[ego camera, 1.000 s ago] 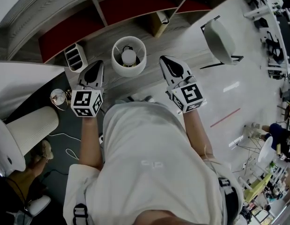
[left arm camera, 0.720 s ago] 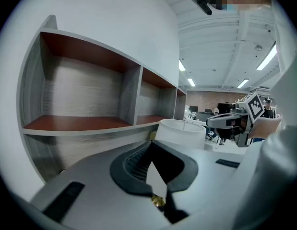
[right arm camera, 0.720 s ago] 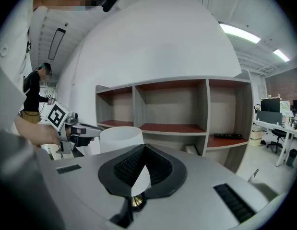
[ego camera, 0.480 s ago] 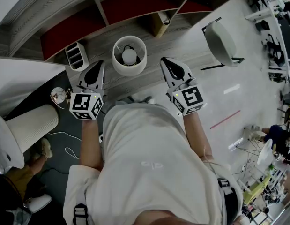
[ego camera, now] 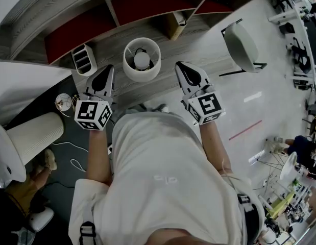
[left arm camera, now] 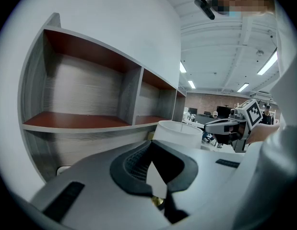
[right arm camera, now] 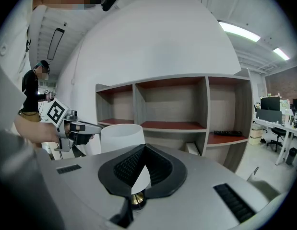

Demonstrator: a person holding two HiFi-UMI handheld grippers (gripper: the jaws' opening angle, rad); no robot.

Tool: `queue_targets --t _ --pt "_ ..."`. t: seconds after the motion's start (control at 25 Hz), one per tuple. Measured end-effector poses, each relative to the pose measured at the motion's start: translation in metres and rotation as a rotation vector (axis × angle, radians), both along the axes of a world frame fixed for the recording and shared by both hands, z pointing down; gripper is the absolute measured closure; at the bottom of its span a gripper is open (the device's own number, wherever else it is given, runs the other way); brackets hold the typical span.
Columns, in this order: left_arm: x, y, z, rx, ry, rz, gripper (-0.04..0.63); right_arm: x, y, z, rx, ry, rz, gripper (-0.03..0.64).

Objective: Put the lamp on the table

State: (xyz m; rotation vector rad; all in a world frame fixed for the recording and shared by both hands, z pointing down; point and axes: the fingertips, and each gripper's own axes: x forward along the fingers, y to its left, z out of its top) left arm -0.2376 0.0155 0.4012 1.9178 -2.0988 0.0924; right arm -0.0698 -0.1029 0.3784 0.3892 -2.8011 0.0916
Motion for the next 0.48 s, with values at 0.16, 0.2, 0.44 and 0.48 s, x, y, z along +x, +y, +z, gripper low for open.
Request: queue_targets --t 0.16,0.2,0.44,0.48 --pt "-0.0004 -0.0012 -0.0007 0.000 -0.003 0.006 0.580 -0.0014 0.0003 -0.0002 0.009 0.003 -0.003 0.589" --pt "-0.0004 -0.0017 -0.0001 -0.001 -0.004 0.007 0.580 -0.0011 -0.0001 0.0004 0.011 0.004 -0.003 0.589" --pt "-0.0004 -0.0044 0.0037 -0.013 -0.018 0.016 0.580 -0.0018 -0.0044 0.0010 0.012 0.005 0.006 0.589" --pt "-0.0006 -0.0047 0.0039 -0.014 -0.019 0.017 0.580 -0.0024 -0.0048 0.0004 0.012 0.005 0.005 0.589"
